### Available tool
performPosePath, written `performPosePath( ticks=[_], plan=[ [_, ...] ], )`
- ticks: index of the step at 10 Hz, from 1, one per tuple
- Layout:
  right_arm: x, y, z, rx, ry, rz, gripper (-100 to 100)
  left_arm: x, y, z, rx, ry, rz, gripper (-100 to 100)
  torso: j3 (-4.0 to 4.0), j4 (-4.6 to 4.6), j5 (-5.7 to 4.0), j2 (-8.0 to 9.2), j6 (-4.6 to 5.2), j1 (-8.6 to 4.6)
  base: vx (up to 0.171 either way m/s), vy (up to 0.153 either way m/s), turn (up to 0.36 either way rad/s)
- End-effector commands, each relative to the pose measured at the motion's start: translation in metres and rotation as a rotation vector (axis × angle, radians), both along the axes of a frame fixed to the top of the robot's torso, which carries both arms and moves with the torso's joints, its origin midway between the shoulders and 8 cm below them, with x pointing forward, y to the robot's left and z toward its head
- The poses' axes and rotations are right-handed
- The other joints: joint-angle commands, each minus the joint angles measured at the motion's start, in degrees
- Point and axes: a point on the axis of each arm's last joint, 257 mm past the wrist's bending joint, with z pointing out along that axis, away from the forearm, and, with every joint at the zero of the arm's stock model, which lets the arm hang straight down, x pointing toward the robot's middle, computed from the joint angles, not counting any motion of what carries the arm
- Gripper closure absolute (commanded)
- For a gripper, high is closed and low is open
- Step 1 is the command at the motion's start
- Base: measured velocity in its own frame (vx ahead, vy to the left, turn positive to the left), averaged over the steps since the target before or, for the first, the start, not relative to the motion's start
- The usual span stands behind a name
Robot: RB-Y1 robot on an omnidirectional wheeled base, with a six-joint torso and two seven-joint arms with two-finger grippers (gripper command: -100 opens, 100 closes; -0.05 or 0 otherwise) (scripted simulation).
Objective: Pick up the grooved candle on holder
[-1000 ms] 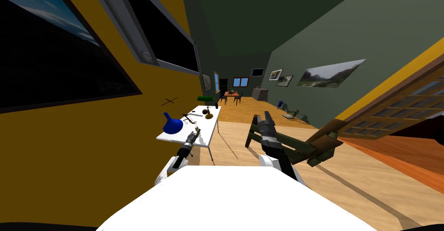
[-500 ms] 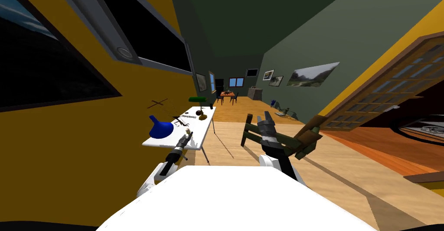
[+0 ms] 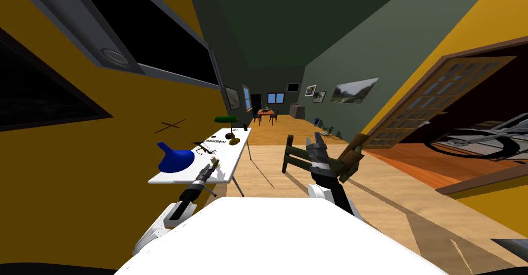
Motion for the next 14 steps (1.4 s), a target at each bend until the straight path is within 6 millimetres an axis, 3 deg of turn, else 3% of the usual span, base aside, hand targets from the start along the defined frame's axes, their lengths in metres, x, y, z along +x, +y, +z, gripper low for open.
performPosePath(
  ticks=[1, 4, 5, 6, 10, 11, 12, 13, 14],
  plan=[
    [0.0, 0.0, 0.0, 0.0, 0.0, 0.0, 0, -0.017, 0.034, 0.007, -0.004, -0.008, 0.031, -100, 0.0, 0.0, 0.0, 0.0, 0.0, 0.0, 0.032, -0.156, -0.269],
    [0.0, 0.0, 0.0, 0.0, 0.0, 0.0, 0, -0.047, 0.087, 0.024, -0.004, -0.029, 0.088, -100, 0.03, 0.01, -0.04, 0.06, -0.04, -0.14, 0.024, -0.136, -0.184],
    [0.0, 0.0, 0.0, 0.0, 0.0, 0.0, 0, -0.036, 0.074, 0.017, -0.003, -0.022, 0.076, -100, 0.01, 0.01, -0.01, 0.02, 0.01, -0.06, 0.018, -0.045, -0.036],
    [0.0, 0.0, 0.0, 0.0, 0.0, 0.0, 0, -0.037, 0.075, 0.018, -0.004, -0.025, 0.077, 100, 0.03, 0.01, 0.02, 0.07, -0.03, 0.12, 0.003, -0.008, 0.012],
    [0.0, 0.0, 0.0, 0.0, 0.0, 0.0, 0, -0.037, 0.075, 0.019, 0.001, -0.024, 0.075, 100, 0.1, 0.05, 0.16, 0.16, -0.04, 0.4, 0.0, 0.0, 0.0],
    [0.0, 0.0, 0.0, 0.0, 0.0, 0.0, 0, -0.037, 0.075, 0.019, 0.001, -0.024, 0.075, 0, 0.1, 0.04, 0.16, 0.16, -0.04, 0.41, 0.0, 0.0, 0.0],
    [0.0, 0.0, 0.0, 0.0, 0.0, 0.0, 0, -0.033, 0.064, 0.015, -0.003, -0.018, 0.066, 100, 0.1, 0.04, 0.16, 0.16, -0.04, 0.41, -0.01, 0.057, 0.175],
    [0.0, 0.0, 0.0, 0.0, 0.0, 0.0, 0, -0.022, 0.038, 0.003, -0.008, -0.001, 0.042, 100, 0.12, 0.03, 0.19, 0.23, -0.17, 0.61, -0.038, 0.126, 0.304],
    [0.0, 0.0, 0.0, -0.001, 0.0, 0.0, 0, -0.019, 0.038, 0.007, -0.004, -0.007, 0.04, 100, 0.15, 0.02, 0.31, 0.3, -0.16, 0.86, -0.026, 0.118, 0.075]
  ],
)
